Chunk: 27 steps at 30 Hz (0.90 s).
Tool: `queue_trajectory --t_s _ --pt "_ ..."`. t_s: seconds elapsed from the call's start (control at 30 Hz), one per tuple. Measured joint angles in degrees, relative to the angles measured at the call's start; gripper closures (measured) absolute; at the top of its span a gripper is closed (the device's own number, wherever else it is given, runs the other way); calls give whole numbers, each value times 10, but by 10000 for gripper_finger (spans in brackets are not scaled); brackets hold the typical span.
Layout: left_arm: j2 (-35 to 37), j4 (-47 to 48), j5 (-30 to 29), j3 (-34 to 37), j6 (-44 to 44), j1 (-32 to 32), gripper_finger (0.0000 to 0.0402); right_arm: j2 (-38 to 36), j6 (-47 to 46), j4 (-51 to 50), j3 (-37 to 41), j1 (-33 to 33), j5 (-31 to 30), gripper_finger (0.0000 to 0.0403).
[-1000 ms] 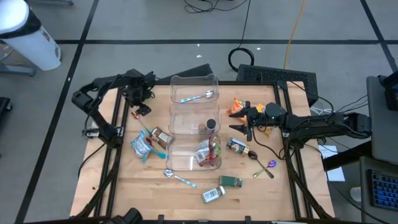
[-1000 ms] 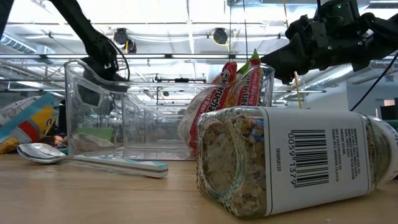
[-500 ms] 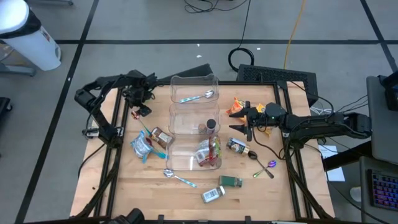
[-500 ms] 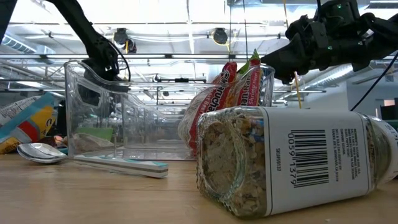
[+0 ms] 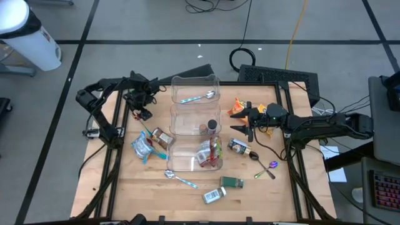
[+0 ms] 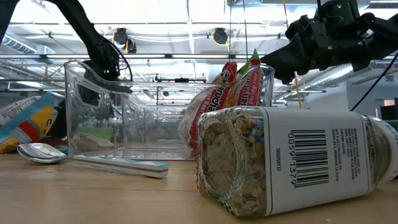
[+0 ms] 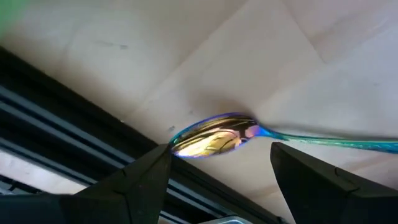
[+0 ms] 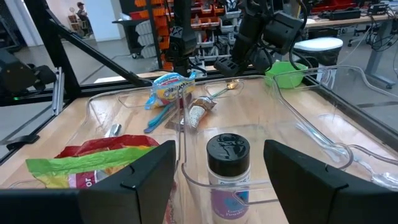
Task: Pick & Place Food Item
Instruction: Put the top blue spoon into the top transparent bin
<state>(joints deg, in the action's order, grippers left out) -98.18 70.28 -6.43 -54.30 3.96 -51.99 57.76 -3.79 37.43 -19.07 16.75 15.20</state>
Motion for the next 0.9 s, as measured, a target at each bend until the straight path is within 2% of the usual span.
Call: queue_trajectory --t_s 0.13,0.4,0.67,0.9 --pt "-13 0 19 0 -2 11 119 0 0 0 0 0 0 163" --pt "-29 0 19 1 10 33 119 0 0 0 0 0 0 163" --pt "-29 7 4 0 2 33 119 0 1 0 0 0 0 163" --pt "-29 55 -5 -7 3 32 119 0 4 0 0 0 0 163"
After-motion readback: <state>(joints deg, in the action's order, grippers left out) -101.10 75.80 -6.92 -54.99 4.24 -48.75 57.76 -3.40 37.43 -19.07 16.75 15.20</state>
